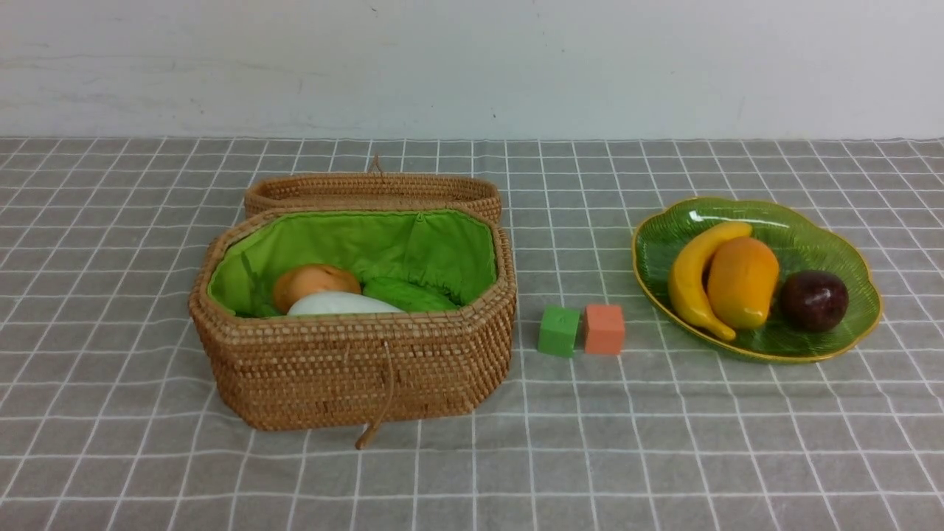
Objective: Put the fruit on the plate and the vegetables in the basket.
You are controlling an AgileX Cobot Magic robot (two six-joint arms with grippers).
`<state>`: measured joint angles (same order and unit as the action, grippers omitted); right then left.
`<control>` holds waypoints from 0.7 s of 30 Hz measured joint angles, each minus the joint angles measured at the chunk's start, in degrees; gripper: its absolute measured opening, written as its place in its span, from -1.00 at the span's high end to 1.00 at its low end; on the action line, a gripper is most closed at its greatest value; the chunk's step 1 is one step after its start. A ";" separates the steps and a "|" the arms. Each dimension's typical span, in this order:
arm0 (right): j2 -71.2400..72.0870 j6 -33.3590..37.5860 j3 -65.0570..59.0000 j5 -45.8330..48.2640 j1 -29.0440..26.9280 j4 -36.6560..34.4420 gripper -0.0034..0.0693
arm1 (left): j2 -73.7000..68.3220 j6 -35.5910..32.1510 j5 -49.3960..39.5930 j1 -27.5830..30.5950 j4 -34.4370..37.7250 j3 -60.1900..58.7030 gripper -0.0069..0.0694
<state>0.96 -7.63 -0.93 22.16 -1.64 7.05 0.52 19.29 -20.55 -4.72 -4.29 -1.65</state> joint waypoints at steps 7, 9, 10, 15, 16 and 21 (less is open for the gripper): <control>0.00 0.00 0.00 0.00 0.00 0.00 0.70 | 0.00 0.00 0.00 0.00 0.00 0.00 0.19; 0.00 0.00 0.00 0.00 0.00 0.00 0.70 | 0.00 0.00 0.00 0.00 0.00 0.00 0.19; 0.00 0.00 0.00 0.00 0.00 0.00 0.69 | 0.00 0.00 0.00 0.00 0.00 0.00 0.19; 0.00 0.00 0.00 0.00 0.00 0.00 0.67 | 0.00 0.00 0.00 0.00 0.00 0.00 0.19; 0.00 0.00 0.00 0.00 0.00 0.00 0.67 | 0.00 0.00 0.00 0.00 0.00 0.00 0.19; 0.00 0.00 0.00 0.00 0.00 0.00 0.66 | 0.00 0.00 0.00 0.00 0.00 0.00 0.19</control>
<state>0.96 -7.63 -0.93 22.16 -1.64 7.05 0.52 19.29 -20.55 -4.72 -4.29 -1.65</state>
